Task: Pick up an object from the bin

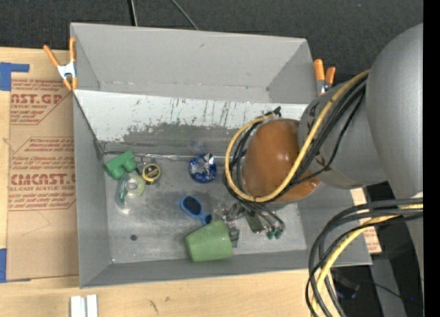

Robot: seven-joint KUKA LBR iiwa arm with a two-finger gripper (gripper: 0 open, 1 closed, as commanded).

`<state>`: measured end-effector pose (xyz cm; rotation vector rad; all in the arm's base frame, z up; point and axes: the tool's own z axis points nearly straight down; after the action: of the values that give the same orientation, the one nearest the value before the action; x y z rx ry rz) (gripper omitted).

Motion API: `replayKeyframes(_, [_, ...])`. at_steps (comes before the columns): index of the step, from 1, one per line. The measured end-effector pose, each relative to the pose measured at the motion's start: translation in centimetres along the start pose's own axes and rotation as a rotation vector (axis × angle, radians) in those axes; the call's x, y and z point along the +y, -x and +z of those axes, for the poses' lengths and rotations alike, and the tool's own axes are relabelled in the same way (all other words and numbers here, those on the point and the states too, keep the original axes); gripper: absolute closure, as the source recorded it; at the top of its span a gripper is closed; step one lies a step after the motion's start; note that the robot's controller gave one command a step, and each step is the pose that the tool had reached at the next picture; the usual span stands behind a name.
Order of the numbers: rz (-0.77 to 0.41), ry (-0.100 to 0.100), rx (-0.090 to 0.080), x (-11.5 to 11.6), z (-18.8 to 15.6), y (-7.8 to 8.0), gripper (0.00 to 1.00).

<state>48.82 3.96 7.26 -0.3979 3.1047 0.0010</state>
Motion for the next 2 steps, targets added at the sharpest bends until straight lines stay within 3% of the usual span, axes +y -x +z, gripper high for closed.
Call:
replayKeyframes(1, [-0.052, -0.001, 0.002, -0.73, -15.22, 0.62, 1.0])
replayKeyframes(2, [-0.052, 0.001, 0.009, -0.69, -14.76, 0.5, 0.0])
